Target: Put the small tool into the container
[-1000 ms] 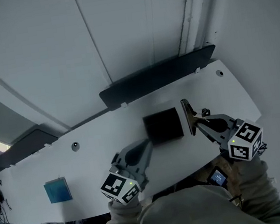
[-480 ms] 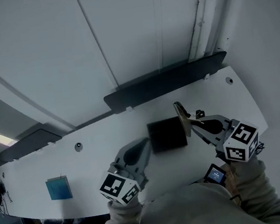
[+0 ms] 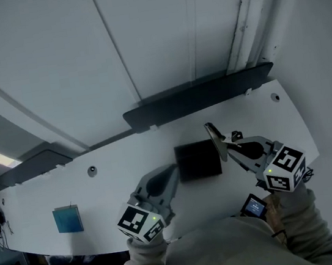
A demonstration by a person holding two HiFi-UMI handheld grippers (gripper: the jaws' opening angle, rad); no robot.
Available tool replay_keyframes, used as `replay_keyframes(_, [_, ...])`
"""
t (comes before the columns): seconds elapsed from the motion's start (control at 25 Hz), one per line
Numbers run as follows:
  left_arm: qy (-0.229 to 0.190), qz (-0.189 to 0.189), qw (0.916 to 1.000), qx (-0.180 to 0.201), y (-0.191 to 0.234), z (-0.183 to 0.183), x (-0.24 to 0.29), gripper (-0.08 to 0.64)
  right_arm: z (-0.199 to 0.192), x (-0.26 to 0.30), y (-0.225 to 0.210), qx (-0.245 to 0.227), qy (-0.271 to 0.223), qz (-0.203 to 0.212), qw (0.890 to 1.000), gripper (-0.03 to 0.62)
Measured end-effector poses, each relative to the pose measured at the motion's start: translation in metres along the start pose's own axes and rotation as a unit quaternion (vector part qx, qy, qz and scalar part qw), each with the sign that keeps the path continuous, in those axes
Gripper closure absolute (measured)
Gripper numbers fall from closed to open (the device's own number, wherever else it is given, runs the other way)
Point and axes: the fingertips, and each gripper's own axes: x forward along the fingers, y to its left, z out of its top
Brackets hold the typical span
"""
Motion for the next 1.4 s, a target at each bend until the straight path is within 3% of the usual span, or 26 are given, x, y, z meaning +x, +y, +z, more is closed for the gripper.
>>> replay_keyframes(0.52, [-0.008, 0.019, 0.9995, -0.025, 0.009, -0.012, -0.021, 0.557, -0.016, 0.026, -0.003, -0.038, 0.049, 0.012, 0.998, 0.569])
replay_keyframes(0.88, [-0.019, 0.061, 0.9965, -0.054, 0.031, -0.036, -0.050, 0.557, -0.043, 0.059, -0.014, -0.060, 0.103, 0.019, 0.993, 0.569])
replay_keyframes(1.4, [0.008, 0.096, 0.9928, -0.071, 0.021, -0.066, -0.077, 0.557, -0.067, 0.100, -0.018, -0.072, 0.142, 0.056, 0.986, 0.569])
